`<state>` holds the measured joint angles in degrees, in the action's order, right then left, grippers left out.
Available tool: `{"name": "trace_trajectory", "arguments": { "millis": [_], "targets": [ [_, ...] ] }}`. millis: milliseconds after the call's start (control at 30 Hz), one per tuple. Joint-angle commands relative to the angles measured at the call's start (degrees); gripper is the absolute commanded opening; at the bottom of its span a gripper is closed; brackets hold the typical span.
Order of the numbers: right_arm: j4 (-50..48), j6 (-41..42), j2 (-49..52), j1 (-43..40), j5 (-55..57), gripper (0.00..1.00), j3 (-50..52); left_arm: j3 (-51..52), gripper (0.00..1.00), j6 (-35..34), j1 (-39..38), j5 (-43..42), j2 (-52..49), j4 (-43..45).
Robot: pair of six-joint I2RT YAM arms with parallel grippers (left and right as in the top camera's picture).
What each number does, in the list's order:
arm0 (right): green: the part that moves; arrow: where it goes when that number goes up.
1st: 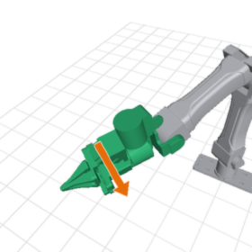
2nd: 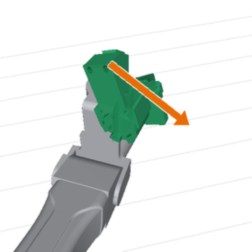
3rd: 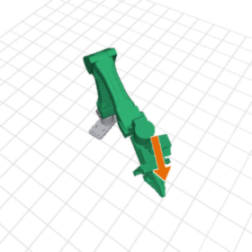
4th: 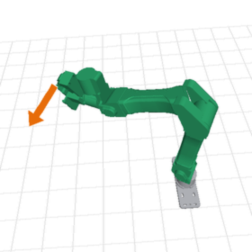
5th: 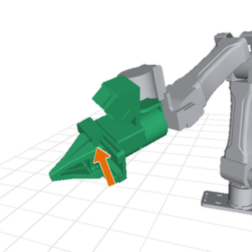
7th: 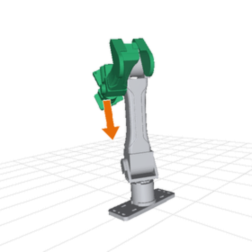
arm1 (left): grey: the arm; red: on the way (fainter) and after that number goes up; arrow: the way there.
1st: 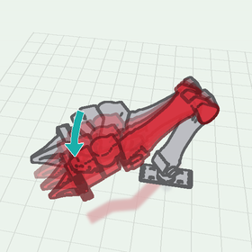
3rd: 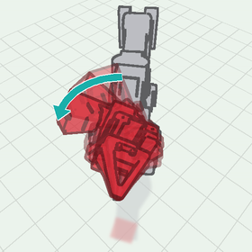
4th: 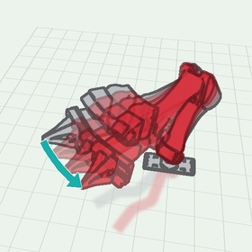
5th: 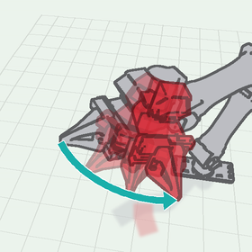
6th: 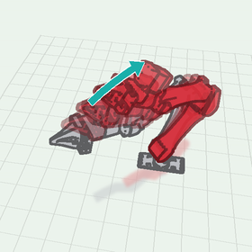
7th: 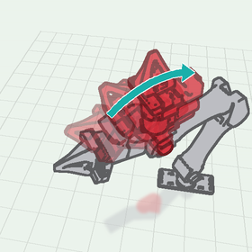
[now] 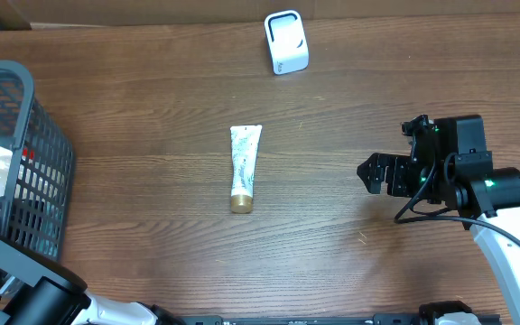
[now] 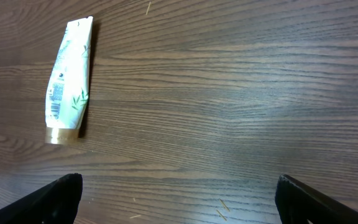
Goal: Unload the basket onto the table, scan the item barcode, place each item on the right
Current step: 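Reach the left gripper into the basket and grasp the teal packet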
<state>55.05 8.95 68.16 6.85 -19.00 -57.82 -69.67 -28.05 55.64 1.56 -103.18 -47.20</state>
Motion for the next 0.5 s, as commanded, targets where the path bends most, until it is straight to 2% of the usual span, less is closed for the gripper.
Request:
{"name": "trace_trajectory", "arguments": {
  "millis": [0,67,133,233,267,333,367,467],
  "targets": [
    [-0.28,-0.5,-0.15,0.33,0.55,1.0,-1.44,2.58,0.88,1.05,-1.7,1.88,0.17,0.79],
    [-0.31,-0.5,-0.15,0.33,0.55,1.0,-1.44,2.58,0.82,1.03,-1.77,1.88,0.17,0.83],
    [-0.33,-0.5,-0.15,0.33,0.55,1.0,-1.44,2.58,0.7,1.07,-1.77,1.9,0.17,0.9],
    [-0.5,-0.5,-0.15,0.33,0.55,1.0,-1.44,2.58,0.43,1.07,-1.66,1.99,0.17,0.79],
    [-0.52,-0.5,-0.13,0.33,0.55,1.0,-1.44,2.58,0.3,1.07,-1.66,2.01,0.17,0.79],
    [-0.5,-0.5,-0.13,0.33,0.55,1.0,-1.44,2.58,0.16,1.05,-1.66,1.99,0.17,0.76],
    [-0.5,-0.5,-0.13,0.33,0.55,1.0,-1.44,2.56,0.04,1.05,-1.66,1.95,0.17,0.76],
    [-0.5,-0.5,-0.13,0.33,0.55,1.0,-1.44,1.57,0.04,1.07,-1.66,1.49,0.22,0.07]
  ]
}}
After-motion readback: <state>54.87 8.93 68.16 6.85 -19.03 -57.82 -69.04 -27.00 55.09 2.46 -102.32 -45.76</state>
